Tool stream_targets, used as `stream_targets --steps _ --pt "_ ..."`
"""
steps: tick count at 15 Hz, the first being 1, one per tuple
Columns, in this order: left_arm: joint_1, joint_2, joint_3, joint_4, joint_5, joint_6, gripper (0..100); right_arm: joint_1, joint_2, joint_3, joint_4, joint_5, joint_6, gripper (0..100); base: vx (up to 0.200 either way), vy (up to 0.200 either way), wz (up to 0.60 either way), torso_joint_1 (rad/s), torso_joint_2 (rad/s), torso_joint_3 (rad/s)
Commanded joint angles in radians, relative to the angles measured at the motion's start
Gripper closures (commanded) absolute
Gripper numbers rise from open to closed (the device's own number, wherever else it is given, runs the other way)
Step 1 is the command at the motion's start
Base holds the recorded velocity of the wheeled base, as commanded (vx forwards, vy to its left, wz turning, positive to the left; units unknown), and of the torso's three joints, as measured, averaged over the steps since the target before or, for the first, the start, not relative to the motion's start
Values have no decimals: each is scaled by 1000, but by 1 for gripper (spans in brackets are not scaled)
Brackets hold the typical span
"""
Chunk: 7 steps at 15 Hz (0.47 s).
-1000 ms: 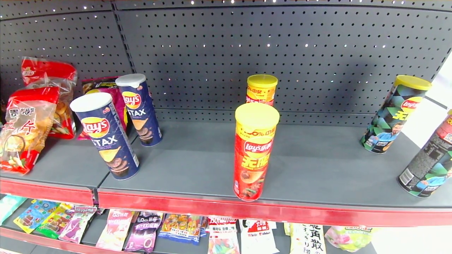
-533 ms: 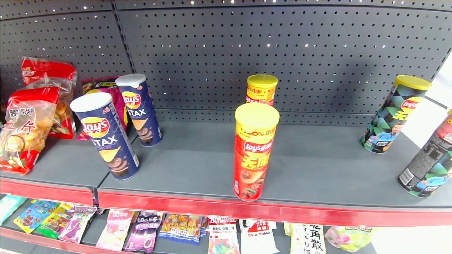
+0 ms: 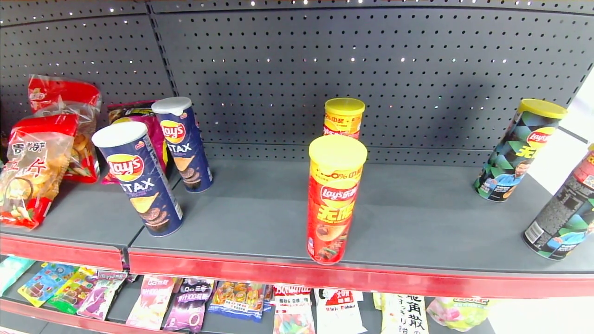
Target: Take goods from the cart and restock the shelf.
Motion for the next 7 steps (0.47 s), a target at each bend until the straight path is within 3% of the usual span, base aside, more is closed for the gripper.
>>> stream_targets --steps 1,7 --pt "0 0 0 1 -3 -2 0 0 0 1 0 1 2 0 0 0 0 0 0 0" --pt "0 0 1 1 17 -3 0 0 0 1 0 -2 1 0 0 0 0 0 0 0"
